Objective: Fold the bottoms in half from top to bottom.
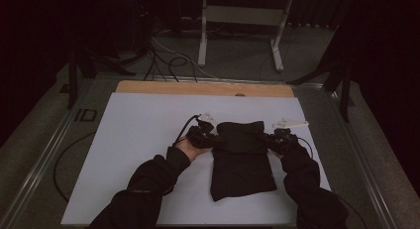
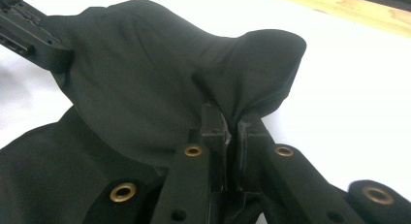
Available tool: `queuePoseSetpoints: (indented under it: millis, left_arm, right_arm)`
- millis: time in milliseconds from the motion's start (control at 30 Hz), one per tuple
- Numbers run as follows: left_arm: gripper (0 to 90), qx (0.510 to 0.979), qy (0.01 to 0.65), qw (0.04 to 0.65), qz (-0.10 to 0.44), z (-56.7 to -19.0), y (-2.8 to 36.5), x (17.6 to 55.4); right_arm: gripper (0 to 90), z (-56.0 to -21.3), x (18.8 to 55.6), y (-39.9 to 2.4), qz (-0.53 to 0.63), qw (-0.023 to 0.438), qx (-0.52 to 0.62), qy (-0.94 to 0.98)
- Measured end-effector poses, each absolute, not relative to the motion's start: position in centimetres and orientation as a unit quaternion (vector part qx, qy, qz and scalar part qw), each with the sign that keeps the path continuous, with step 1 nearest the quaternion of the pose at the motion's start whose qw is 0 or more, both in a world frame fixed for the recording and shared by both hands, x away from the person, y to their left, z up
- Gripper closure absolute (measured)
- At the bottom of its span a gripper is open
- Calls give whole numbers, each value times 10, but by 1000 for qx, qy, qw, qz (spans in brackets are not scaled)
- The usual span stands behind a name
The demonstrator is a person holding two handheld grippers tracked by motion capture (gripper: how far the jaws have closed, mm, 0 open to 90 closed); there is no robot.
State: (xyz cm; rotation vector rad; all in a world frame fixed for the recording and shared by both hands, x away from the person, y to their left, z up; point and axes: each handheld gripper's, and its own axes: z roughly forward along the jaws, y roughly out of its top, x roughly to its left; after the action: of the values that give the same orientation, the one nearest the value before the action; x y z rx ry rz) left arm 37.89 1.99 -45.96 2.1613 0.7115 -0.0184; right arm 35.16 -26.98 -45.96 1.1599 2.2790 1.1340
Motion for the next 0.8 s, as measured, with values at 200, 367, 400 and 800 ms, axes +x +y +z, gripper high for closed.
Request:
queuePoseSetpoints:
  millis: [200,367,400,800]
  left_arm:
    - [856,867,273,418,-8,-457,20,367]
    - [856,867,268,420,-9,-456,21,358]
    - [856,867,268,420,-11,-456,21,356]
    - [856,874,257,413,-14,-459,24,334]
  right_arm:
    - [847,-460,339,-270,394,170,405,807]
    - [847,-458,328,-269,395,174,401,808]
    - [847,-458,327,-269,396,173,399,809]
    - [847,-456,303,-266,395,169,386,816]
